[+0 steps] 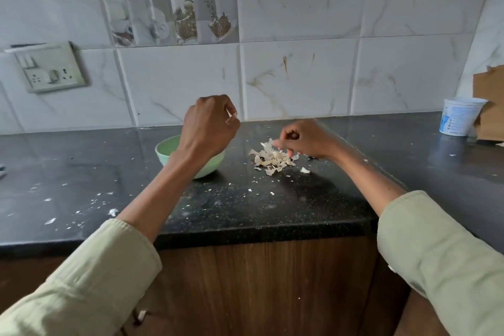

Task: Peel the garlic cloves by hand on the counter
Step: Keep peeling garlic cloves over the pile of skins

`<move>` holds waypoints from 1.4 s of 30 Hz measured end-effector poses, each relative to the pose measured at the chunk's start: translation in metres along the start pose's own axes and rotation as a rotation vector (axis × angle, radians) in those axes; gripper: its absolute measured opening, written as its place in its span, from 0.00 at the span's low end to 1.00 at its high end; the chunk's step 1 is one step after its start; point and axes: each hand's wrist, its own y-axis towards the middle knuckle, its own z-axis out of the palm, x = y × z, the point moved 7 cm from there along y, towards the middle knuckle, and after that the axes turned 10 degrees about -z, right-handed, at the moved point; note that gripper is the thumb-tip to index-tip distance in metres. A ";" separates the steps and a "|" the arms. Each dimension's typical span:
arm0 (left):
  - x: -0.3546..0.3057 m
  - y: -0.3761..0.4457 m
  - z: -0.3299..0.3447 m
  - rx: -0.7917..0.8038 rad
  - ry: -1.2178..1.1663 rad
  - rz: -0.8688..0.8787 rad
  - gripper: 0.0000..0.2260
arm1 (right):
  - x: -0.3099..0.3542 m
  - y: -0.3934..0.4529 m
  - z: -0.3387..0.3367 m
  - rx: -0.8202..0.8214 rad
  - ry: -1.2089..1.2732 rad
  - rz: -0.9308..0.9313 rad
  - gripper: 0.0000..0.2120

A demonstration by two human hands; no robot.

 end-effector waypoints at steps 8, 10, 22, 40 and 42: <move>0.022 -0.013 -0.002 0.054 0.248 -0.014 0.12 | -0.009 0.000 0.007 0.011 0.080 0.013 0.14; -0.002 -0.020 0.003 -0.007 0.182 0.108 0.11 | -0.012 0.002 0.003 0.013 0.086 0.021 0.11; -0.035 0.011 0.133 0.357 -0.110 0.173 0.16 | -0.058 0.011 -0.013 0.203 -0.021 0.087 0.04; -0.019 0.009 0.144 0.476 -0.463 0.089 0.08 | -0.041 0.006 -0.029 0.095 0.193 0.088 0.14; -0.019 0.009 0.142 0.476 -0.498 0.062 0.08 | -0.038 0.004 -0.030 0.096 0.221 0.080 0.15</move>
